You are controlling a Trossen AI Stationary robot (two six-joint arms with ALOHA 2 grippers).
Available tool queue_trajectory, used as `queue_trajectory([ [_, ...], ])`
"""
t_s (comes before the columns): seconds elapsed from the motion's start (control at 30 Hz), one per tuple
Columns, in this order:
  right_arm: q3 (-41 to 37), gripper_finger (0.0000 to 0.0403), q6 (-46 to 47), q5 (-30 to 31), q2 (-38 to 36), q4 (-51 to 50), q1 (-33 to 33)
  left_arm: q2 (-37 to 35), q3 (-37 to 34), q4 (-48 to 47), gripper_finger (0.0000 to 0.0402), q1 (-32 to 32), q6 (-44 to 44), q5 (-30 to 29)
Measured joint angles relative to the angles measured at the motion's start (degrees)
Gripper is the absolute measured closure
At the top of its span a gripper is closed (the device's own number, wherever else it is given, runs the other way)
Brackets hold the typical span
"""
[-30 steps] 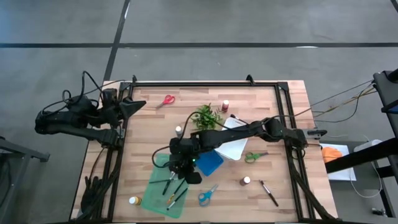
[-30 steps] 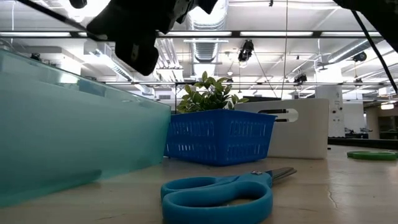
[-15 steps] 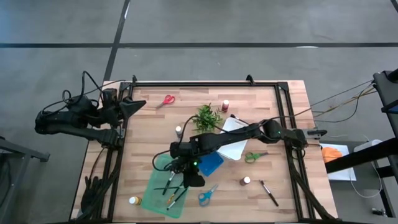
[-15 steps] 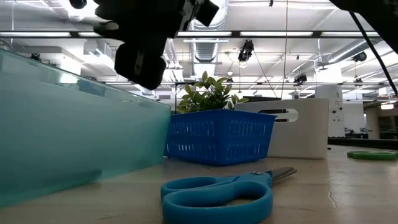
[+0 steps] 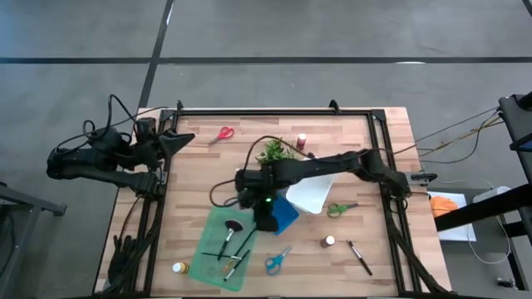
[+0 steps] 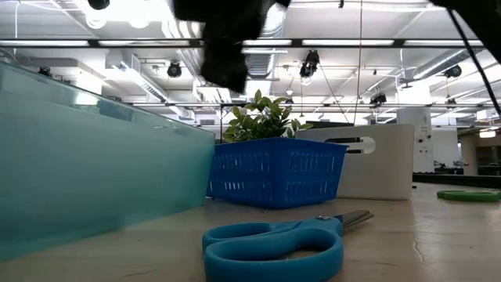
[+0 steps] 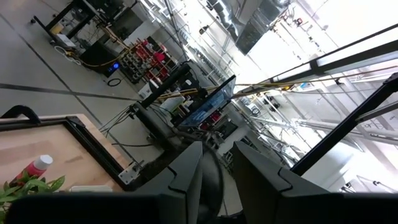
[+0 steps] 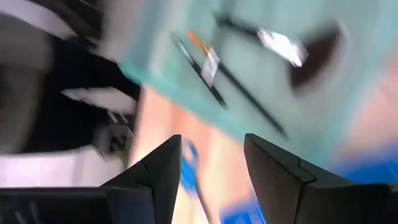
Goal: Pick & Place Paint Supplies
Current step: Put the black powder brush into the green bin
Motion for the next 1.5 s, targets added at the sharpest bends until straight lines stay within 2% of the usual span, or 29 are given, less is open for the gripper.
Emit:
queue_trajectory([
  [0.07, -1.8, 0.0229, -1.3, 6.4, -3.4, -5.6, 0.2, 0.0, 0.0, 0.4, 0.0303, 0.0, 0.3, 0.0],
  [0.17, -7.3, 0.0229, 3.5, 13.6, -10.1, -9.3, 0.3, 0.0, 0.0, 0.3, 0.0303, 0.0, 0.5, 0.0],
  [0.23, -12.5, 0.0229, 10.5, 17.9, -15.6, -9.8, 0.6, 0.0, 0.0, 0.3, 0.0303, 0.0, 0.6, 0.0],
  [0.33, -21.1, 0.0229, 25.9, 23.2, -24.6, -11.8, 1.7, 0.0, 0.0, 0.3, 0.0303, 0.0, 0.7, 0.0],
  [0.53, -38.7, 0.0229, 55.5, 26.0, -41.5, -16.8, 6.0, 0.0, 0.0, 0.3, 0.0303, 0.0, 1.5, 0.0],
  [0.63, -46.1, 0.0229, 67.0, 27.0, -48.7, -15.4, 11.2, 0.0, 0.0, 0.3, 0.0303, 0.0, 2.5, -0.3],
  [0.77, -54.3, 0.0229, 81.0, 28.4, -54.5, -11.3, 19.6, 0.0, 0.0, 0.4, 0.0303, 0.0, 3.1, -0.9],
  [0.93, -61.9, 0.0229, 93.6, 28.2, -56.3, -5.5, 29.8, 0.0, 0.0, 0.4, 0.0303, 0.0, 3.4, -0.9],
  [1.07, -66.5, 0.0229, 97.9, 28.6, -54.4, 2.3, 32.7, 0.0, 0.0, 0.4, 0.0303, 0.0, 3.5, -1.9],
  [1.27, -69.3, 0.0229, 98.1, 28.2, -47.9, 12.9, 33.1, 0.0, 0.0, 0.5, 0.0303, 0.0, 3.3, -2.6],
  [1.5, -67.9, 0.0229, 95.0, 26.4, -41.6, 13.3, 34.4, 0.0, 0.0, 0.7, 0.0303, 0.0, 1.9, -2.6],
])
